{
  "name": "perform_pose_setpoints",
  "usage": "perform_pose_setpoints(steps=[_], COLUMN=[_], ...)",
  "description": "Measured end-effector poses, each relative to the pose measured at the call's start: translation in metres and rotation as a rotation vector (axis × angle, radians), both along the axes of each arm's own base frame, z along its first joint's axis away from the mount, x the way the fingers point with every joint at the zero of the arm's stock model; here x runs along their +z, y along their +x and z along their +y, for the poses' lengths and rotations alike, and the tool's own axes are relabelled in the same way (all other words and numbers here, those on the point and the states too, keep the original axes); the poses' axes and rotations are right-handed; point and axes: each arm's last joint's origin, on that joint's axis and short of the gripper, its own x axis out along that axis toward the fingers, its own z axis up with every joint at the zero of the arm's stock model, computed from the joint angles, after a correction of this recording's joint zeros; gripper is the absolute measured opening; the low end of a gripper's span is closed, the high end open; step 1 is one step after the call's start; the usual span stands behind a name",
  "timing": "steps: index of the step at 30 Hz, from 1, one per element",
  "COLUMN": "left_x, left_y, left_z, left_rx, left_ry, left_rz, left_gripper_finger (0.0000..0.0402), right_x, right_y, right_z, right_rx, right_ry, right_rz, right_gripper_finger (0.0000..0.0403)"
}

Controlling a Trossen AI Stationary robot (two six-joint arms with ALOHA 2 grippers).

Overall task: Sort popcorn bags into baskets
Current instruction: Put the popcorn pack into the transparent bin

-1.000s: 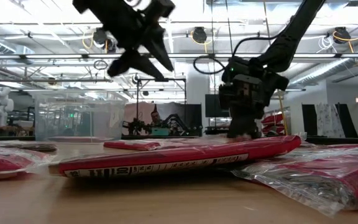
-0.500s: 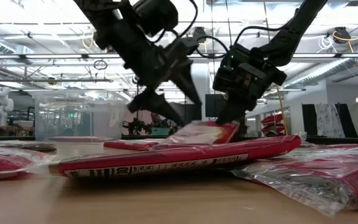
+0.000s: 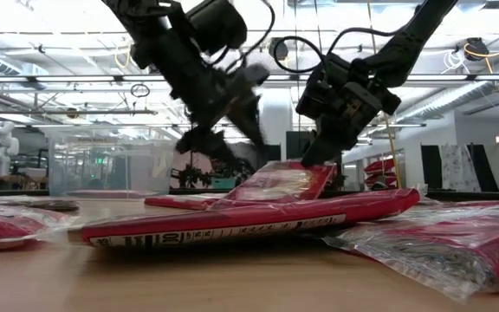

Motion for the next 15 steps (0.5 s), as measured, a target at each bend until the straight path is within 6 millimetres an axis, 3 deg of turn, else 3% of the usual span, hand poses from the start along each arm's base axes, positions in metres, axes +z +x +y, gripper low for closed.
perform_pose_setpoints(steps=[6, 15], left_x=[0.005, -0.023], left_y=[0.002, -0.015], left_z=[0.008, 0.035], left_rx=[-0.066, 0.01], left_ry=[-0.071, -0.225], left_rz=[-0.049, -0.299], left_gripper_finger=[0.0255, 0.0255], right_x=[0.001, 0.001], right_y=[0.001, 0.002], right_z=[0.002, 0.001], right_rx=[0.021, 0.026], right_ry=[-0.022, -0.03], right_rz=[-0.02, -0.028], right_gripper_finger=[0.0, 0.0])
